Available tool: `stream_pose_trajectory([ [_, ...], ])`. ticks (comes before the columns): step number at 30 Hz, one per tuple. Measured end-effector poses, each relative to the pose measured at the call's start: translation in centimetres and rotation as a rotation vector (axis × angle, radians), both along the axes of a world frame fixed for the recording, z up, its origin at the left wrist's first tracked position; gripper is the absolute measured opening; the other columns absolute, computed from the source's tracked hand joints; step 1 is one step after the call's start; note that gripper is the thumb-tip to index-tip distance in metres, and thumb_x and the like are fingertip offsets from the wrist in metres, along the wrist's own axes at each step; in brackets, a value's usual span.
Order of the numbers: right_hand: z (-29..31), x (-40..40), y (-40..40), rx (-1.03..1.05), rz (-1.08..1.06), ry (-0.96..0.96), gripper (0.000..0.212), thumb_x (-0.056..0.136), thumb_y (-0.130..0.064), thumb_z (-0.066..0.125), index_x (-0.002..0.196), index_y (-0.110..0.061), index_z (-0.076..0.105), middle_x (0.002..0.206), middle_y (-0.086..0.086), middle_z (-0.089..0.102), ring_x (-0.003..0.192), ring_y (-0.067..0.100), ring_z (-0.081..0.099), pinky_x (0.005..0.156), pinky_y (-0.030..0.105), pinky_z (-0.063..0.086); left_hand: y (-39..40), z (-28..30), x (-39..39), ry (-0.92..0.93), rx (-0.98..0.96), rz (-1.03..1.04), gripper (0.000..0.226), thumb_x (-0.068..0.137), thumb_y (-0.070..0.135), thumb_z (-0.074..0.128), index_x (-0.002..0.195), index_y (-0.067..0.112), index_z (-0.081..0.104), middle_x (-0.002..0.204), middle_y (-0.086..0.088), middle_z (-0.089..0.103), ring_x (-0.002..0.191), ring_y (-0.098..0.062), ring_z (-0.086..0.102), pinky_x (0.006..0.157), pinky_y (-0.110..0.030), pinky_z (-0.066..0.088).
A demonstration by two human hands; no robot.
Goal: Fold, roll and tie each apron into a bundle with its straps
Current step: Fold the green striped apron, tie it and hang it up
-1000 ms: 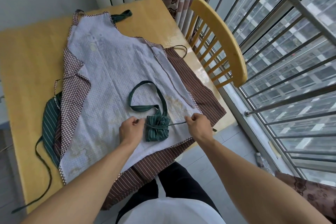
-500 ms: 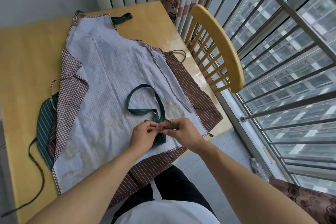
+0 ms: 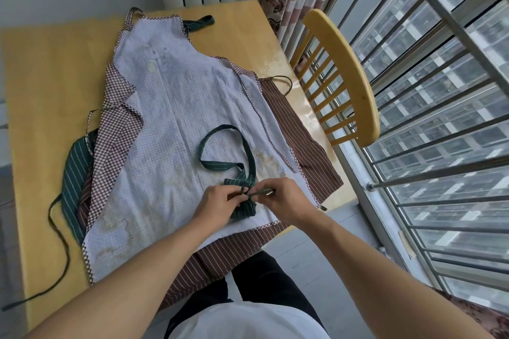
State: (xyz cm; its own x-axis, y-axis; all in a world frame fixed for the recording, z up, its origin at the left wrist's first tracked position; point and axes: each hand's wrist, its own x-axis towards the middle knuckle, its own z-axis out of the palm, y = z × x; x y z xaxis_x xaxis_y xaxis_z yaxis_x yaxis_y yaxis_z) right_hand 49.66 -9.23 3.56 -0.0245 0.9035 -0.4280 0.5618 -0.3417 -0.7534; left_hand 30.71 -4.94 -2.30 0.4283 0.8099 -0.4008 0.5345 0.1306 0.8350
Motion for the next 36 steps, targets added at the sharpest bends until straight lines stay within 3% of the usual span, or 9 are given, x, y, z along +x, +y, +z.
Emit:
stream_pose_trajectory([
  [3, -0.3, -0.2, 0.7, 0.235, 0.256, -0.184, 0.01, 0.09, -0.021, 0.078, 0.098, -0.025, 0.079, 0.109, -0.012, 0.067, 0.102, 0.006, 0.06, 0.084, 0.023, 0.05, 0.3, 0.1, 0.2, 0.039, -0.004, -0.047, 0.013, 0.095, 0.027, 0.07, 0.102, 0.027, 0.081, 0.092, 0.006, 0.076, 0.085, -0.006, 0.07, 0.074, -0.023, 0.057],
  [6, -0.3, -0.5, 1.5, 0.239, 0.352, -0.252, 0.01, 0.092, -0.022, 0.074, 0.101, -0.025, 0.078, 0.132, -0.007, 0.06, 0.121, 0.01, 0.049, 0.095, 0.024, 0.045, 0.5, -0.1, 0.3, 0.078, -0.003, -0.073, 0.026, 0.095, 0.027, 0.069, 0.076, 0.043, 0.073, 0.079, 0.01, 0.069, 0.076, -0.011, 0.065, 0.063, -0.022, 0.046],
  [8, -0.3, -1.0, 1.9, 0.215, 0.328, -0.213, 0.01, 0.092, -0.018, 0.074, 0.101, -0.018, 0.079, 0.123, -0.003, 0.066, 0.107, 0.008, 0.057, 0.09, 0.023, 0.049, 0.6, -0.3, 0.4, 0.098, -0.02, -0.091, 0.028, 0.094, 0.029, 0.07, 0.07, 0.043, 0.069, 0.076, 0.011, 0.068, 0.076, -0.013, 0.066, 0.065, -0.026, 0.049],
  [12, -1.0, -1.6, 2.1, 0.102, 0.053, -0.157, 0.01, 0.094, -0.012, 0.068, 0.098, -0.016, 0.077, 0.091, -0.007, 0.073, 0.076, 0.004, 0.064, 0.068, 0.022, 0.052, 0.5, -0.5, 0.2, 0.015, -0.1, -0.097, 0.01, 0.09, 0.034, 0.075, 0.099, 0.034, 0.08, 0.091, 0.012, 0.075, 0.088, -0.006, 0.07, 0.083, -0.032, 0.058],
  [16, -1.5, -1.7, 1.7, -0.037, -0.281, 0.029, 0.014, 0.084, -0.007, 0.081, 0.096, -0.01, 0.074, 0.082, -0.007, 0.074, 0.068, -0.001, 0.068, 0.064, 0.017, 0.055, 0.1, -0.1, 0.2, -0.079, -0.152, -0.037, 0.014, 0.082, 0.032, 0.084, 0.095, 0.029, 0.08, 0.074, 0.011, 0.071, 0.064, 0.002, 0.06, 0.066, -0.018, 0.05],
  [19, -1.5, -1.2, 1.3, -0.087, -0.384, 0.09, 0.02, 0.077, -0.007, 0.088, 0.087, -0.006, 0.07, 0.079, 0.006, 0.075, 0.067, 0.011, 0.069, 0.066, 0.03, 0.06, 0.3, -0.1, 0.1, -0.101, -0.145, 0.034, 0.011, 0.086, 0.03, 0.081, 0.095, 0.025, 0.081, 0.085, 0.009, 0.077, 0.082, -0.001, 0.07, 0.078, -0.018, 0.055],
  [26, -1.6, -1.0, -0.5, -0.098, -0.253, 0.004, 0.012, 0.079, -0.01, 0.087, 0.085, -0.016, 0.078, 0.077, -0.007, 0.075, 0.068, -0.002, 0.067, 0.066, 0.014, 0.053, 0.8, -0.3, 0.9, -0.006, -0.172, 0.069, 0.006, 0.092, 0.024, 0.074, 0.087, 0.022, 0.076, 0.088, 0.005, 0.075, 0.088, -0.009, 0.07, 0.081, -0.024, 0.056],
  [31, -2.5, -2.3, -1.7, 0.017, -0.078, -0.181, 0.02, 0.083, -0.013, 0.083, 0.102, -0.017, 0.077, 0.093, -0.006, 0.077, 0.085, 0.005, 0.071, 0.081, 0.025, 0.058, 1.0, -0.4, 1.0, 0.029, -0.185, 0.048, 0.007, 0.093, 0.025, 0.072, 0.089, 0.023, 0.077, 0.09, 0.006, 0.075, 0.091, -0.011, 0.07, 0.088, -0.031, 0.058],
  [36, -2.1, -3.2, -2.2, 0.222, -0.007, -0.394, 0.018, 0.096, -0.016, 0.07, 0.11, -0.019, 0.079, 0.099, -0.002, 0.077, 0.087, 0.011, 0.07, 0.081, 0.012, 0.05, 1.0, 0.4, 0.5, -0.038, -0.22, 0.02, 0.002, 0.094, 0.021, 0.071, 0.096, 0.022, 0.073, 0.09, 0.005, 0.075, 0.086, -0.006, 0.069, 0.082, -0.023, 0.055],
])
